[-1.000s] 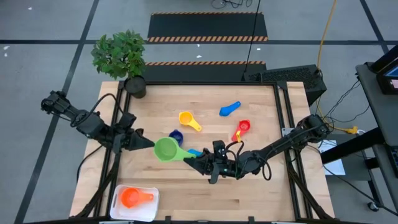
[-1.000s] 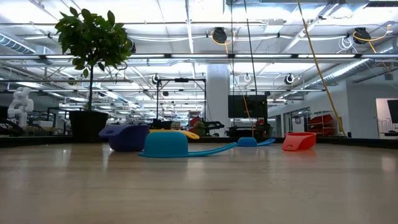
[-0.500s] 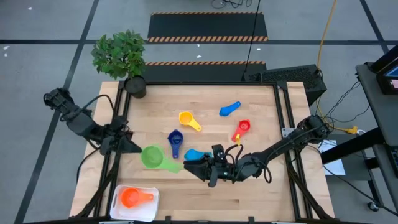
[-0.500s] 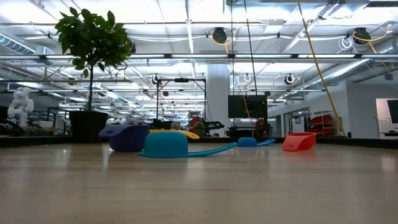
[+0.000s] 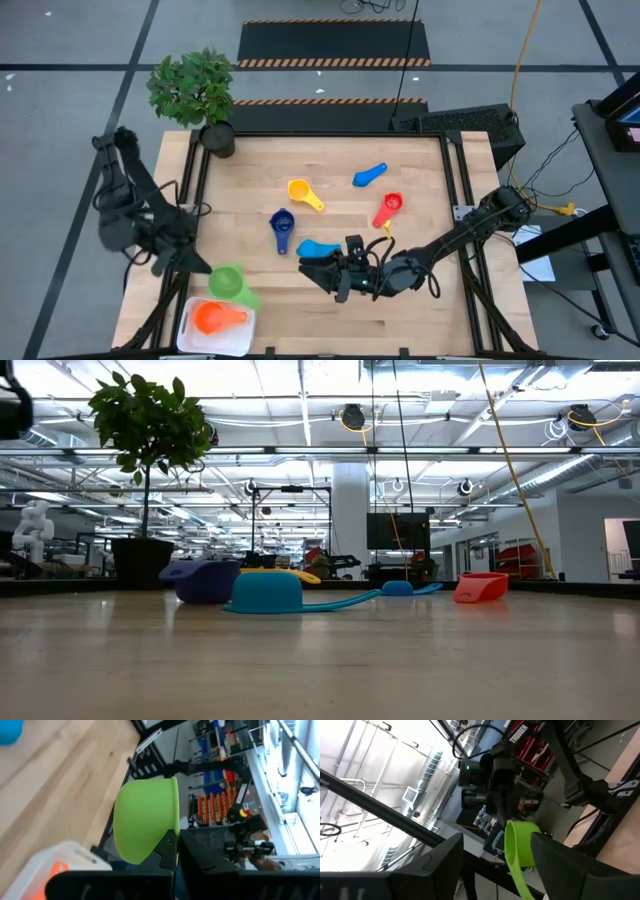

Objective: Nest measuring cups in basket
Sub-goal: Stack the green measuring cup on top of the orange measuring cup in the white bin

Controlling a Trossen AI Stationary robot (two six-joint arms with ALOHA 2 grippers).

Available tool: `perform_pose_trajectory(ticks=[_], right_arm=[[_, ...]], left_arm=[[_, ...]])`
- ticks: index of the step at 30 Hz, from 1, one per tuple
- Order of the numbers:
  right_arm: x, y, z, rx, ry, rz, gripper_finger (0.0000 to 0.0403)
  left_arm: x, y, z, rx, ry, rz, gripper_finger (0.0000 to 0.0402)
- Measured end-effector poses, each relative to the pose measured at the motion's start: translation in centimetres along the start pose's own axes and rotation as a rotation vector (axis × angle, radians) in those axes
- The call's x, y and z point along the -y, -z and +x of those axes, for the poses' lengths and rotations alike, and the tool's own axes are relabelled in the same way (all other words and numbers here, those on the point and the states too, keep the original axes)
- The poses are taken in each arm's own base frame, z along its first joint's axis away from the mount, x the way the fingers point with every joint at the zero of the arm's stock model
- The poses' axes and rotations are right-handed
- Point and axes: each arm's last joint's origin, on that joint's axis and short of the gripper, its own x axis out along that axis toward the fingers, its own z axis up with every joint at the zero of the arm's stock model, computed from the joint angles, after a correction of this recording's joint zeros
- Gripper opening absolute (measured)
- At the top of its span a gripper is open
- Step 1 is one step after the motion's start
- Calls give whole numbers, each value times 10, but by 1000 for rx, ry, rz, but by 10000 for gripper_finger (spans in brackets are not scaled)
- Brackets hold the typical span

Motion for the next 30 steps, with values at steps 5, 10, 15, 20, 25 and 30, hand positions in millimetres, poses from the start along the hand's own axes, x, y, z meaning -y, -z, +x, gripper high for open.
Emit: perform_pose_trajectory(ticks=[5, 10, 15, 20, 25, 30], right_arm=[[1, -2, 2, 6, 3, -18, 222], [5, -8, 7, 25, 12, -5, 222], [10, -16, 15, -4, -12, 8, 222], [14, -23, 20, -21, -25, 49, 222], [16, -26, 22, -23, -28, 72, 222], [16, -26, 23, -22, -27, 88, 222]], left_arm=[[2, 30, 4, 1, -27, -23, 4], [-1, 57, 8, 54, -57, -62, 10], [-9, 83, 10, 99, -90, -102, 5], [-21, 109, 12, 67, -150, -165, 7], [-26, 125, 11, 40, -163, -150, 7], [-32, 129, 8, -9, -214, -96, 4]])
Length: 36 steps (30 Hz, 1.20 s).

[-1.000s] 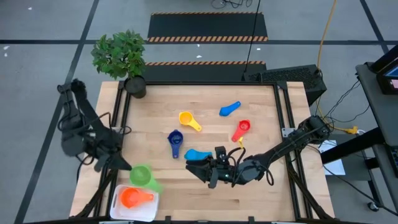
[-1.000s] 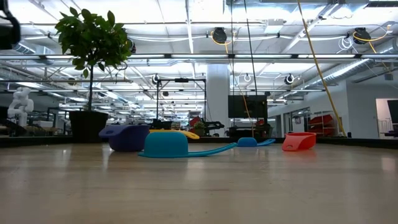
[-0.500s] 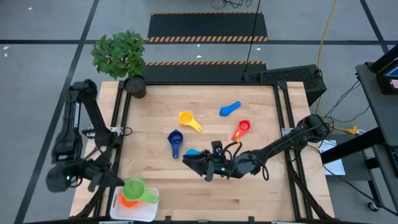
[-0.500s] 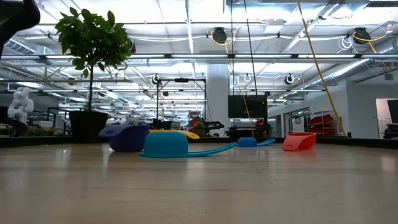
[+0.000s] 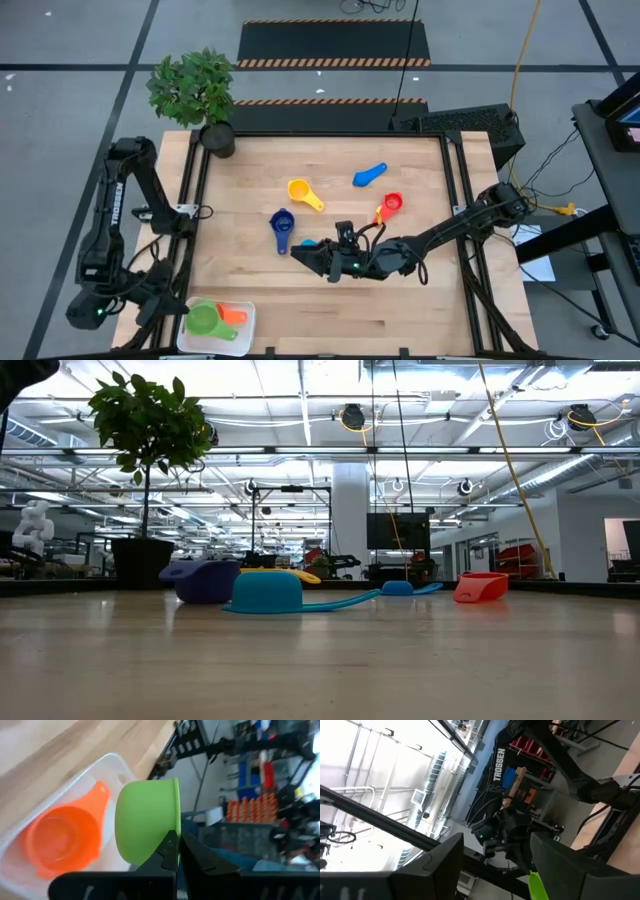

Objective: Nest measuring cups in basket
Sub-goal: Stack the green measuring cup on top of the orange measuring cup in the white bin

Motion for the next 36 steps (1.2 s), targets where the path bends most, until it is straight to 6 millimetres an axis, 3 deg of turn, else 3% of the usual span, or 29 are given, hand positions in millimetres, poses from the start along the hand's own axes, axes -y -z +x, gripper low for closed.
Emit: perform_pose_trajectory(ticks=[9, 16, 25, 36], right_arm=[[1, -3, 2, 10, 2, 35, 222], [0, -1, 1, 4, 0, 80, 222], [-1, 1, -1, 3, 1, 83, 222], [-1, 1, -1, 2, 0, 79, 222]], left_arm=[[-19, -4, -2, -2, -43, 83, 4], [-44, 1, 7, 0, 95, -13, 7], [-71, 8, 15, -58, 112, -21, 14], [-80, 9, 16, -105, 74, 34, 26]])
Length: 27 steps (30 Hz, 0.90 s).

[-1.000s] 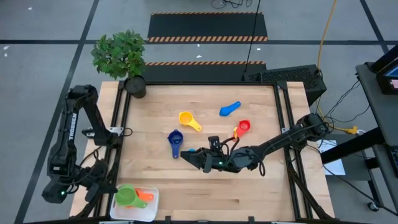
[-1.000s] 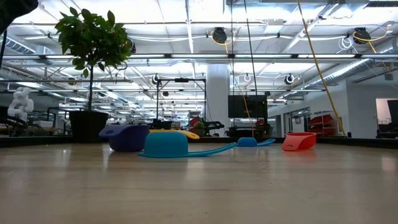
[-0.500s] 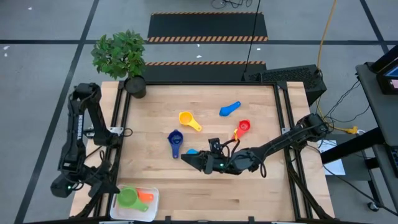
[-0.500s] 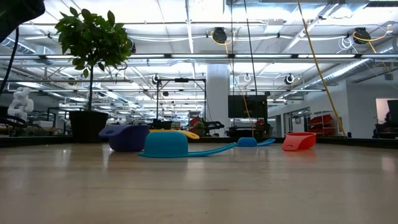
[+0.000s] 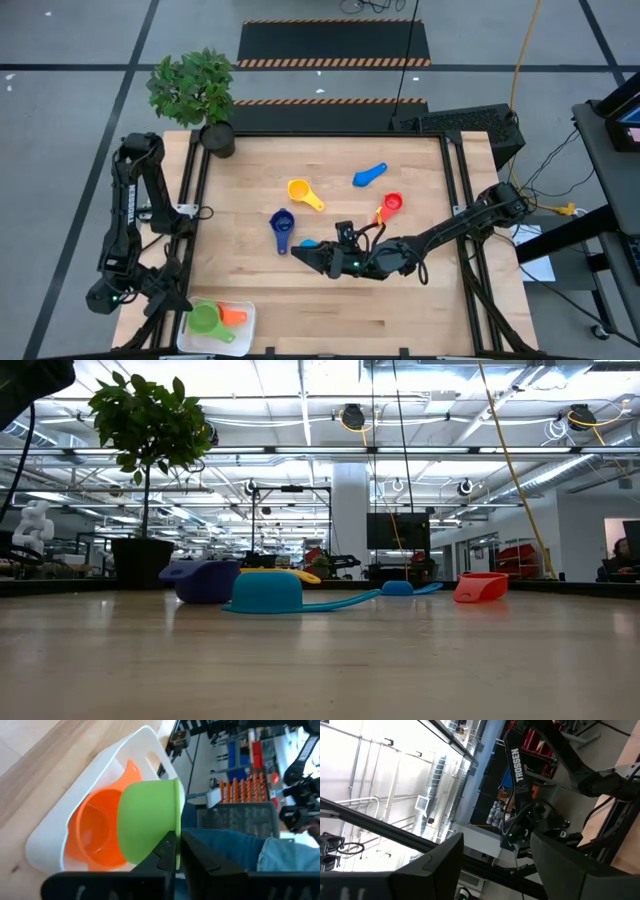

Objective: Nest measuring cups in basket
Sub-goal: Stack the green measuring cup on top of the orange measuring cup in the white bin

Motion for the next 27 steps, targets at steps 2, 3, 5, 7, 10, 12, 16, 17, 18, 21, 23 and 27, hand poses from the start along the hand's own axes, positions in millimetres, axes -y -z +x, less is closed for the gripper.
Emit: perform_pose_trajectory(ticks=[2, 3, 5, 7, 10, 12, 16, 17, 18, 21, 23, 27], right_arm=[[0, 0, 0, -1, -1, -1, 222], [0, 0, 0, -2, -1, -1, 222], [0, 0, 0, -3, -1, -2, 222], [0, 0, 0, -4, -2, -2, 222], [0, 0, 0, -5, -3, -3, 222], [0, 1, 0, -7, -3, -4, 222], [-1, 2, -1, -12, -4, -4, 222], [-1, 3, -2, -14, -5, -3, 222], [-2, 4, -2, -17, -5, -3, 222], [-2, 5, -3, -21, -7, -2, 222], [-3, 6, -4, -23, -7, -2, 222], [-2, 7, -4, -23, -5, -9, 222]], left_arm=[[0, 2, 0, -42, -20, -32, 37], [0, 1, 1, -49, -28, -36, 43], [0, 1, 2, -70, -49, -37, 52], [-1, 0, 3, -69, -59, -31, 60], [-1, -2, 5, -63, -70, -28, 70], [-1, -2, 6, -58, -75, -27, 73], [0, -3, 6, -57, -76, -30, 73], [0, -3, 6, -59, -72, -30, 74], [1, -3, 6, -61, -68, -27, 74], [9, -1, 4, -96, -58, 20, 74], [23, 2, 2, -151, -40, 39, 74], [42, -1, 5, -265, -58, 143, 74]])
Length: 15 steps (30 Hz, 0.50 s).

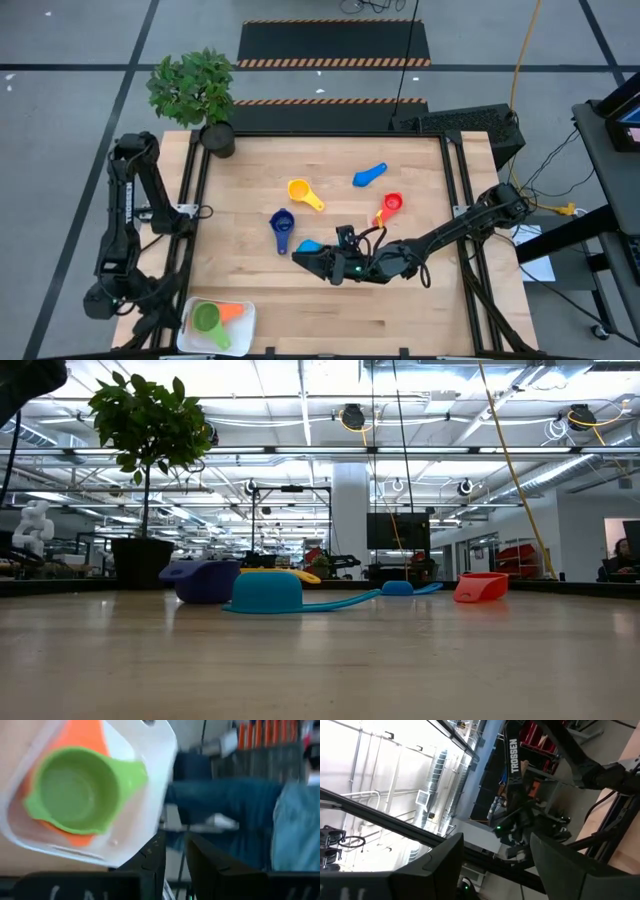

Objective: Nest measuring cups in basket
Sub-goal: Stack the green measuring cup on top of the orange measuring cup in the white bin

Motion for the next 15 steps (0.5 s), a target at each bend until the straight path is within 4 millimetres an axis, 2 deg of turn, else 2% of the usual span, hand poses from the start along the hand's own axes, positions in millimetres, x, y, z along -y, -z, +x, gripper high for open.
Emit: perform_pose_trajectory(ticks=[3, 10, 15], right_arm=[[0, 0, 0, 4, 2, -10, 222], [0, 0, -1, 25, 16, -21, 222], [0, 1, -1, 24, 16, -26, 222]], left_arm=[[12, -9, 2, -64, -8, 59, 74], [14, -31, 12, -108, -78, 143, 74], [24, -40, 20, -130, 1, 259, 74]])
